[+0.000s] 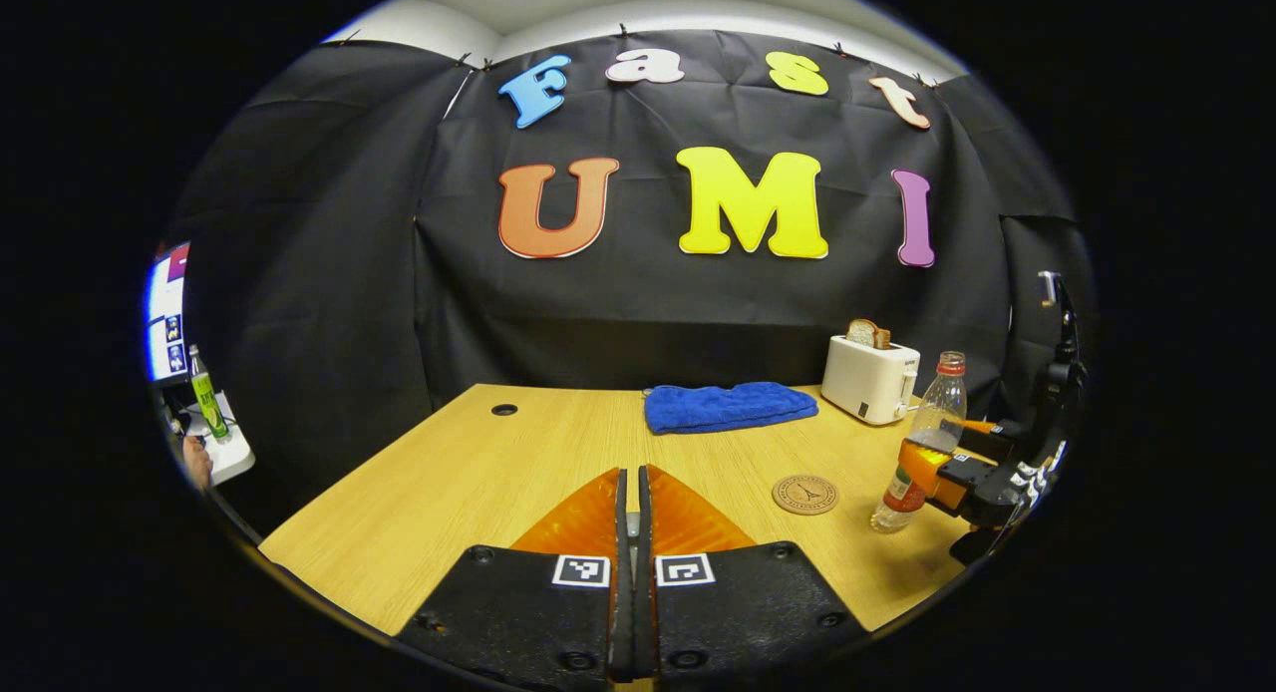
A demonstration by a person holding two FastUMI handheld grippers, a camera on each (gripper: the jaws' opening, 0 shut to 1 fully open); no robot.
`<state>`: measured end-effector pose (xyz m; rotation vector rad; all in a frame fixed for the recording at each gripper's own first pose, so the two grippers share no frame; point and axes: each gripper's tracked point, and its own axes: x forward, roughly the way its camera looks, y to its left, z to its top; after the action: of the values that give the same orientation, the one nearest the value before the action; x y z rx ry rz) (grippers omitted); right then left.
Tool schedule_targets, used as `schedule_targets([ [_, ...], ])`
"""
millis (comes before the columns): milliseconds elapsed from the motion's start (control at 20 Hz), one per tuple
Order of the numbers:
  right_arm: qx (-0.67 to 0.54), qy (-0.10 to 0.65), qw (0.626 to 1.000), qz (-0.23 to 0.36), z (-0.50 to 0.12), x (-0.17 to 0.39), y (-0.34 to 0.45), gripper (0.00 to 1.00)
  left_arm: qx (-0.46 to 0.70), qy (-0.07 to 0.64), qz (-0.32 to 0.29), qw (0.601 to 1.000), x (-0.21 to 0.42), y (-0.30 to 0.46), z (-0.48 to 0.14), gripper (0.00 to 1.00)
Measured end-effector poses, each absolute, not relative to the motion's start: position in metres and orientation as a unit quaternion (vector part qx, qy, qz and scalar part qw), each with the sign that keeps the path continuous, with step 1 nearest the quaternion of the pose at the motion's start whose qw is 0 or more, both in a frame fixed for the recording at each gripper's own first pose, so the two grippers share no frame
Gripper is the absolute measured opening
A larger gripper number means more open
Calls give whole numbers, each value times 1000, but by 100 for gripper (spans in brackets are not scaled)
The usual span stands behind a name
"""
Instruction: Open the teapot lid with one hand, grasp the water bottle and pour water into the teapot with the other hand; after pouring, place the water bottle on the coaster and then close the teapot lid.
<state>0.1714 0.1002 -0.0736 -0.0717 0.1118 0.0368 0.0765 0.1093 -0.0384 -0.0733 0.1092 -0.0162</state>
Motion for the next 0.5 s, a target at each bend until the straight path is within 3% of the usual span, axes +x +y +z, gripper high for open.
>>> schedule_targets([
  [500,-304,59,951,0,-74,178,134,72,-62,43,-22,997,63,130,-25,3],
])
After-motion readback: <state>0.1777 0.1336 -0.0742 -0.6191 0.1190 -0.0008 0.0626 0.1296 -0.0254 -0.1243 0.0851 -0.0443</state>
